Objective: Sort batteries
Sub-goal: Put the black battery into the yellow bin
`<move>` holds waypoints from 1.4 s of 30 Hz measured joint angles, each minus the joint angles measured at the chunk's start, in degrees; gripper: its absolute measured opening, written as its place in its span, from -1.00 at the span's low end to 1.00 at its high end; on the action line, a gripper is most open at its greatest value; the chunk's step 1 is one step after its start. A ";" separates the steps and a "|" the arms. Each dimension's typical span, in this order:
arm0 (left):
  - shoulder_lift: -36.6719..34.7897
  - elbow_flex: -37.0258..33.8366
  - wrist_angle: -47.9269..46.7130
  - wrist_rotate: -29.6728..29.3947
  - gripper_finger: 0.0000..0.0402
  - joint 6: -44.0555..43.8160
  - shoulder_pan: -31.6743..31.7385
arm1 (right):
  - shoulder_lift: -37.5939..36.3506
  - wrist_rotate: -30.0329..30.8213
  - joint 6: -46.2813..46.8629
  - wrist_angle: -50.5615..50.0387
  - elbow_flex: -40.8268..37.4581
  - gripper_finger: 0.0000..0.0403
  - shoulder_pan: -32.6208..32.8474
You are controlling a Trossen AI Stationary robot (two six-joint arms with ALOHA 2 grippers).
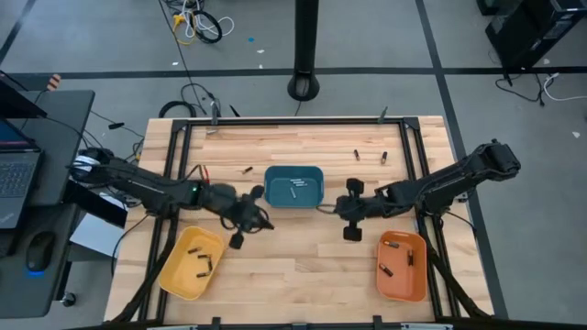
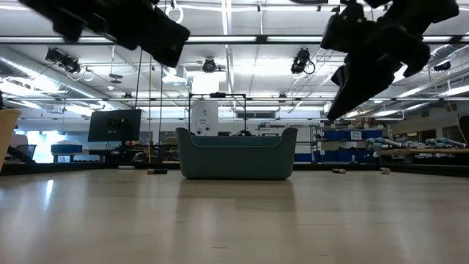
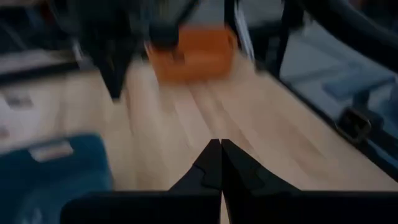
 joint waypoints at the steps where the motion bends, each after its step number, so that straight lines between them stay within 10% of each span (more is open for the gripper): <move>1: -0.02 -2.00 4.89 1.82 -0.98 0.55 1.56 | -0.42 -0.93 0.60 -0.38 0.00 -0.93 -1.02; 6: -0.02 -8.84 13.88 2.93 -0.98 0.40 8.75 | -0.81 -7.49 -0.47 3.29 0.00 -0.90 -6.67; 28: 0.00 -0.47 -21.02 -8.31 -0.96 -11.60 33.11 | -5.80 -8.38 -11.40 1.66 0.00 -0.84 -23.27; 42: 5.33 -0.64 -31.78 -18.00 -0.34 -9.83 33.64 | -5.47 -8.60 -12.94 2.88 0.00 -0.82 -27.13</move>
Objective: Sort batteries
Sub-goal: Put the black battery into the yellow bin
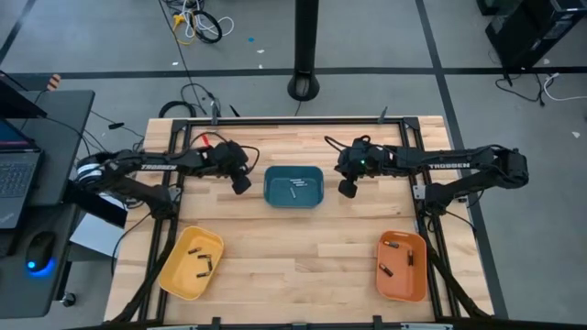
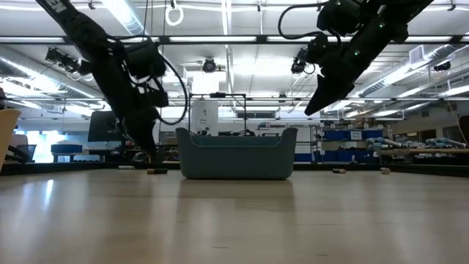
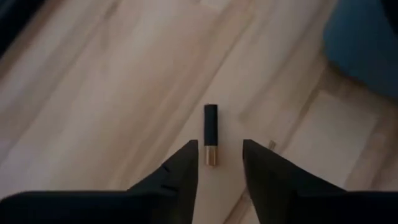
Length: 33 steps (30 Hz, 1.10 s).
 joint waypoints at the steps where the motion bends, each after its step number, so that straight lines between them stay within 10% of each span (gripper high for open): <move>1: 1.31 0.00 0.48 -0.12 -0.31 0.06 0.04 | 0.00 0.00 -0.09 0.03 0.00 -0.82 0.11; 15: 13.11 0.35 6.44 -1.56 -0.27 0.14 1.20 | 0.00 0.02 -1.07 1.01 -1.30 -0.82 2.71; 26: 14.19 0.39 7.13 3.45 -0.87 3.55 1.20 | 0.00 0.06 0.10 5.24 -5.18 -0.82 4.53; 33: 12.79 0.22 6.56 3.24 -0.88 3.73 1.11 | 0.00 0.07 -0.06 5.36 -5.25 -0.82 5.22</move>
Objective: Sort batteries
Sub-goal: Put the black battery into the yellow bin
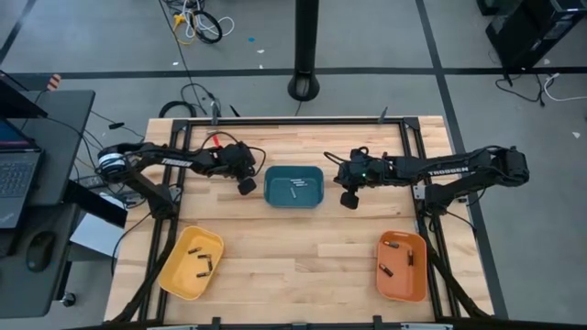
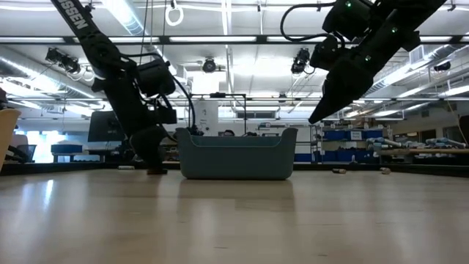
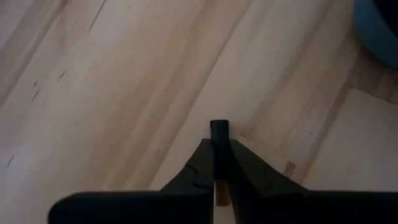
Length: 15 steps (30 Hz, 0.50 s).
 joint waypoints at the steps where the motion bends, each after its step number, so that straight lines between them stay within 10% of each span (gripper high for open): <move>1: -0.81 -0.06 -0.29 0.18 -0.88 0.01 0.00 | 0.00 0.02 -0.02 0.02 0.00 -0.82 0.00; 15: -8.08 -0.33 -5.18 2.24 -0.89 -0.91 -0.46 | 0.00 0.19 -1.20 0.21 0.00 -0.83 -0.02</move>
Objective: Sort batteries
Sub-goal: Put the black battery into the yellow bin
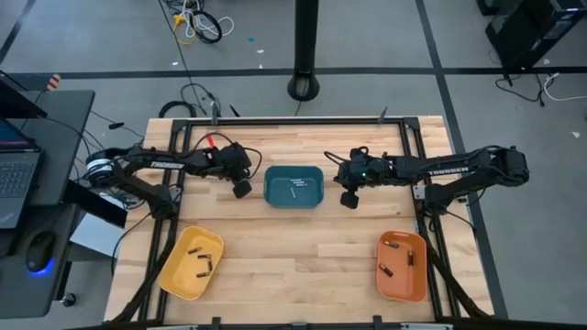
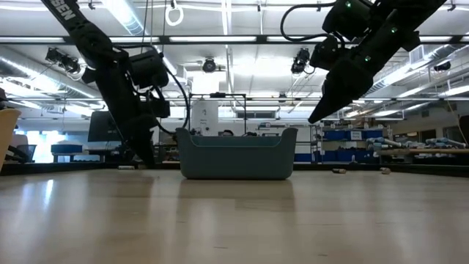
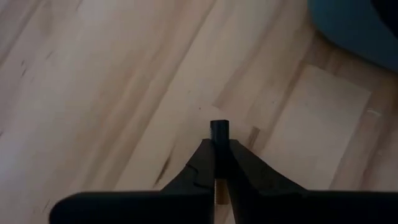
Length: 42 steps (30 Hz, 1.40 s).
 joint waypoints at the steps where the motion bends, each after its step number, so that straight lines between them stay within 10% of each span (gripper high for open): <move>1: 0.00 0.00 0.08 -0.02 -0.89 -0.02 -0.36 | 0.00 0.00 -0.02 -0.02 0.00 -0.83 0.00; 15: -1.99 2.74 -3.79 -0.72 -0.90 -1.68 -4.49 | 0.00 -0.02 -0.22 0.00 0.00 -0.82 0.00; 32: -7.30 23.71 -41.54 -0.41 -1.00 -8.34 -17.45 | 0.00 -0.04 -1.73 1.09 0.02 -0.83 0.00; 42: -6.17 16.79 -37.22 -5.03 -0.74 -10.08 -20.83 | 0.00 -0.92 -1.71 1.20 0.02 -0.82 0.02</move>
